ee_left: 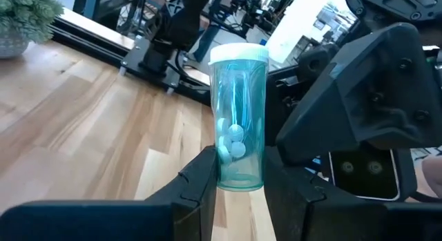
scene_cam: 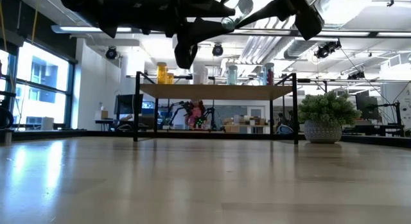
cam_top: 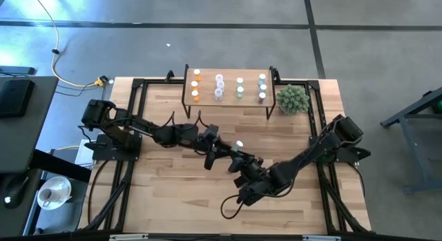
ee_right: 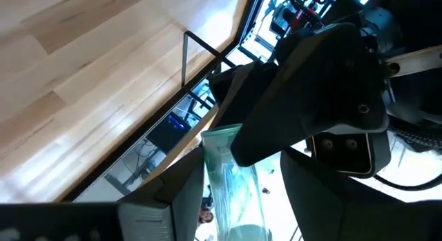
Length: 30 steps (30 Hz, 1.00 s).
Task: Pick and place medicine bottles onto shelf by color
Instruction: Put the green pill bottle on the shelf and aligned with the other green pill bottles
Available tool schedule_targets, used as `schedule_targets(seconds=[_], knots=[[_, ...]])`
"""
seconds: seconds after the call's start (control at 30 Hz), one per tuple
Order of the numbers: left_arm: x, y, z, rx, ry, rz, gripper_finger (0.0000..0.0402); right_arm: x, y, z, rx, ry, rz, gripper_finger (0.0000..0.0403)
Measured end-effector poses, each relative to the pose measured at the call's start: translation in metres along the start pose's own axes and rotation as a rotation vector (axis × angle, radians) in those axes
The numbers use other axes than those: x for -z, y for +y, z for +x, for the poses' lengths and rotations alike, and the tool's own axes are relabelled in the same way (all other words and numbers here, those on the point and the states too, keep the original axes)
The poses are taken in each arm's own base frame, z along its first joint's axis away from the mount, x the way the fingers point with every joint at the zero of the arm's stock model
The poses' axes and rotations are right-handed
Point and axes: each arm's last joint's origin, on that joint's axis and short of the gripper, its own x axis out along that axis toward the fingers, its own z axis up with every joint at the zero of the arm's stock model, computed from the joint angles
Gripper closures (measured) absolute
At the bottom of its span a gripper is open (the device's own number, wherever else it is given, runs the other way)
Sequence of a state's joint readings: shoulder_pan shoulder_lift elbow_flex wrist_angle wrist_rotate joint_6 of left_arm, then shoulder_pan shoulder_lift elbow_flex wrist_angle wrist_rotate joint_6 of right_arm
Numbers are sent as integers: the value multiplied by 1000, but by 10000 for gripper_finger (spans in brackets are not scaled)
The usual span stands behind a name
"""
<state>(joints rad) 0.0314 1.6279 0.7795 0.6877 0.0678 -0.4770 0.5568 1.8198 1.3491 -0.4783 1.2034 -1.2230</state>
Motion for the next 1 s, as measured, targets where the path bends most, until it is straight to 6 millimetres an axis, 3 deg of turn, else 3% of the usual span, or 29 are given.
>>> schedule_targets(seconds=[0.6,1.0], knots=[[-12,23,-3,-74,-37,1,314,1,0,0,14,32,112,221],[-13,25,-3,-92,-37,106,314,8,-3,4,114,224,338,221]])
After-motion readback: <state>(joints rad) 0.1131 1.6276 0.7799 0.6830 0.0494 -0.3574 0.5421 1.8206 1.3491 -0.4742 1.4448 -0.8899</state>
